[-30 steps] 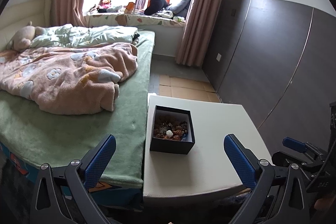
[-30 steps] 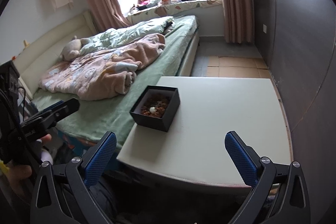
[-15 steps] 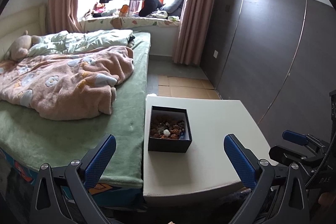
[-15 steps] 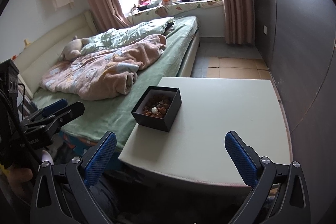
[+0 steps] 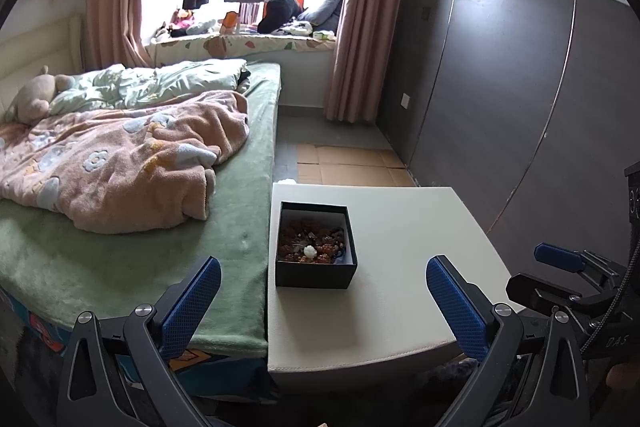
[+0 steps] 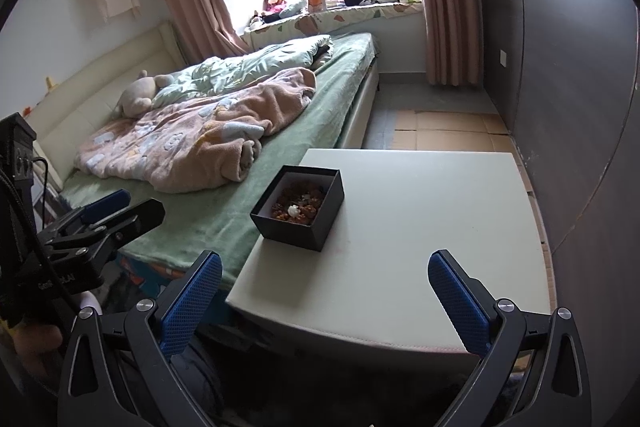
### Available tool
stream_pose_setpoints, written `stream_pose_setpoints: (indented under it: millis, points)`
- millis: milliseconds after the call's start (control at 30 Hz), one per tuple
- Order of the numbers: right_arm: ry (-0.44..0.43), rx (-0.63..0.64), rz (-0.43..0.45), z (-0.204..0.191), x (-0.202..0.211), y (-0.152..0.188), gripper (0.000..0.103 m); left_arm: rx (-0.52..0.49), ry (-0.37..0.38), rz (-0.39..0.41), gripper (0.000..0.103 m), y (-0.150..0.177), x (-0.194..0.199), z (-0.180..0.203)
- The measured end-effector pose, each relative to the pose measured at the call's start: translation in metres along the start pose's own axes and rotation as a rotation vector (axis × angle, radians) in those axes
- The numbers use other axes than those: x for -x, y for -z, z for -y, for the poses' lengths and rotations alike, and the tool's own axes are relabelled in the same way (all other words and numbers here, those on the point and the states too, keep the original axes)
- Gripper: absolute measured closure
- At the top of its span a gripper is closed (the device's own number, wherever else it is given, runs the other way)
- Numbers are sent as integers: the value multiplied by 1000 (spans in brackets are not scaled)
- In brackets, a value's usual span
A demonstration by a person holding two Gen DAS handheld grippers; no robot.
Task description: Organize jewelry
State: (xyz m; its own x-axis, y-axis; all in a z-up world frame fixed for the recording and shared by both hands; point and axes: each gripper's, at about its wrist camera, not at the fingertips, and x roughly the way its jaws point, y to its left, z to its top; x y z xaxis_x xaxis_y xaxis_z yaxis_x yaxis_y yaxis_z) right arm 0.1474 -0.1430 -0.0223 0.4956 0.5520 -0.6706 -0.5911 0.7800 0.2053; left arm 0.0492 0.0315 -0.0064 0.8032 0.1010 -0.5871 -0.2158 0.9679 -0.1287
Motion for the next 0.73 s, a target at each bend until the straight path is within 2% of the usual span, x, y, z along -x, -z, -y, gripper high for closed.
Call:
stream_pose_setpoints:
  millis: [733]
  points:
    - [1, -21, -23, 4, -7, 5, 0, -9, 19, -2, 0, 2, -5, 7]
